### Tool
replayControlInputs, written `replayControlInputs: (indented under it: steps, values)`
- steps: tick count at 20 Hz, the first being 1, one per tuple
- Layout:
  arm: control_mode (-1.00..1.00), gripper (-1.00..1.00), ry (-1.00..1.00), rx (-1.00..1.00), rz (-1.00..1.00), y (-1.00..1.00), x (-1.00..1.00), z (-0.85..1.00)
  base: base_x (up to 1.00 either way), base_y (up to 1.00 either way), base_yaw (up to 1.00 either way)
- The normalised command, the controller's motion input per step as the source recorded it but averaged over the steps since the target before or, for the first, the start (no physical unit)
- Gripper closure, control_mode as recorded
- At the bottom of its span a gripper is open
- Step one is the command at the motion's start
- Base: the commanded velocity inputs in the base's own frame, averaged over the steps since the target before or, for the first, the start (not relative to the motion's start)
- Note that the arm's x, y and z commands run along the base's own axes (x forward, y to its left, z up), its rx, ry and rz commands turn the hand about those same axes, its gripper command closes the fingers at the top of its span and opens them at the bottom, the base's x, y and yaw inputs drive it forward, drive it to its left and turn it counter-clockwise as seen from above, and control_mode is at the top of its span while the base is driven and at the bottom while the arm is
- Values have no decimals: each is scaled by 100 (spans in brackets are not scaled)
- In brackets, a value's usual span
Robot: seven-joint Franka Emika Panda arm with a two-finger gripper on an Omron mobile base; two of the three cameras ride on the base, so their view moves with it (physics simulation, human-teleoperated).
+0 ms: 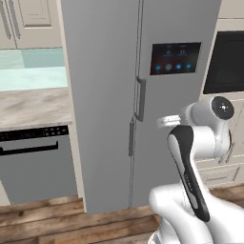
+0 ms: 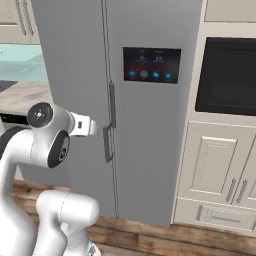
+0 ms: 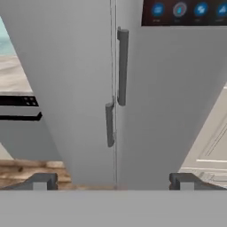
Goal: Retrieve the banana and kiwi from the fridge and place them into the bowl on the dining table.
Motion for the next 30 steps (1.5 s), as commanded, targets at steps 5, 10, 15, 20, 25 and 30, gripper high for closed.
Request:
replayControlInputs:
  steps: [5,10,15,20,25,30]
  values:
    - [-100,-100,-25,-1,0,0,56,29,0,0,0]
    - [-100,-100,-14,0,0,-12,79,14,0,0,0]
    - [-100,-100,4,1,-2,-29,94,6,0,0,0]
    - [-100,-100,3,0,-2,-4,90,0,0,0,0]
    - [-100,-100,3,0,-1,0,92,-3,0,0,0]
    - [-100,-100,0,0,0,0,83,-24,0,0,0]
